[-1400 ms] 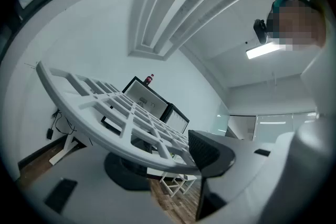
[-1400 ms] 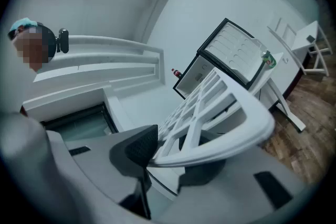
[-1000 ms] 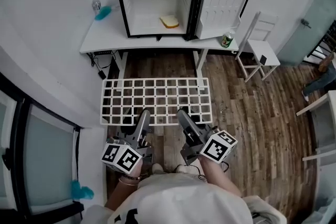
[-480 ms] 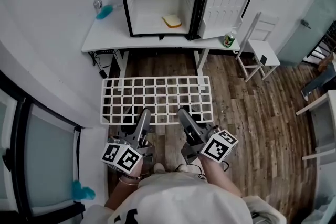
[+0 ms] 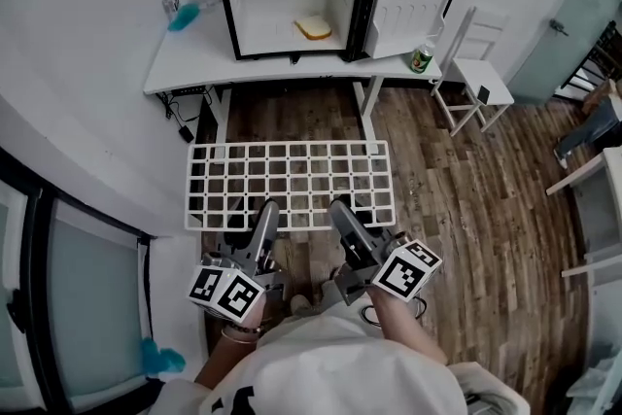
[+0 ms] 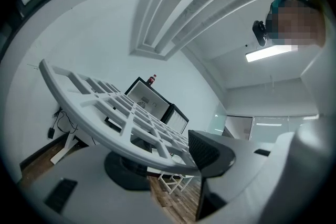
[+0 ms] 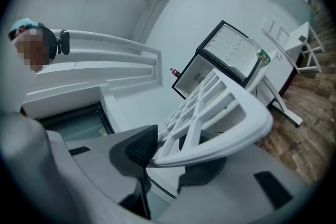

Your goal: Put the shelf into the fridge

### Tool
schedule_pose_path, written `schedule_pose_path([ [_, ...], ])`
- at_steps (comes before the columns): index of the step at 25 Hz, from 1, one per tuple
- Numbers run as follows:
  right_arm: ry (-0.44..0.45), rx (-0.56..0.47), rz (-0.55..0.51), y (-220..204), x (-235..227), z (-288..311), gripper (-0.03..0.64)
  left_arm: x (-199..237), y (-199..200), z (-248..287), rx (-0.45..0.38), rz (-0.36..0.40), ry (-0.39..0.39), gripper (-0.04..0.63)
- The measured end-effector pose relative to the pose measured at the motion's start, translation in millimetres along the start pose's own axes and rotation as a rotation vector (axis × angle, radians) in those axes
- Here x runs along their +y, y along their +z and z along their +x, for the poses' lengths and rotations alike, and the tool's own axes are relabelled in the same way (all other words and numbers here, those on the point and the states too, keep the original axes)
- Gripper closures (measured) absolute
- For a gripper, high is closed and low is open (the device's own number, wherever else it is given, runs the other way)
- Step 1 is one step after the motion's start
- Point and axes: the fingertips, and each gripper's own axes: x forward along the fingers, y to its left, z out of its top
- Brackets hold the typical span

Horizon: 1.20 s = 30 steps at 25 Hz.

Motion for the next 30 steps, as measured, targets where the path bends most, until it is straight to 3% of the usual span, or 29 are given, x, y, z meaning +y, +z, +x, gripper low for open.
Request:
schedule_pose_path([
  [13, -0.005, 0.020, 0.025, 13.9, -32.5, 39.5, 0.488, 25.2, 1.2, 44.3, 0.012, 0.001, 0.017, 0.388],
  [30, 0.025, 0.043, 0.036, 118.5, -140.6, 156.3, 0.488, 63.3, 14.6, 224.0, -0.013, 0.007, 0.039, 0.388],
])
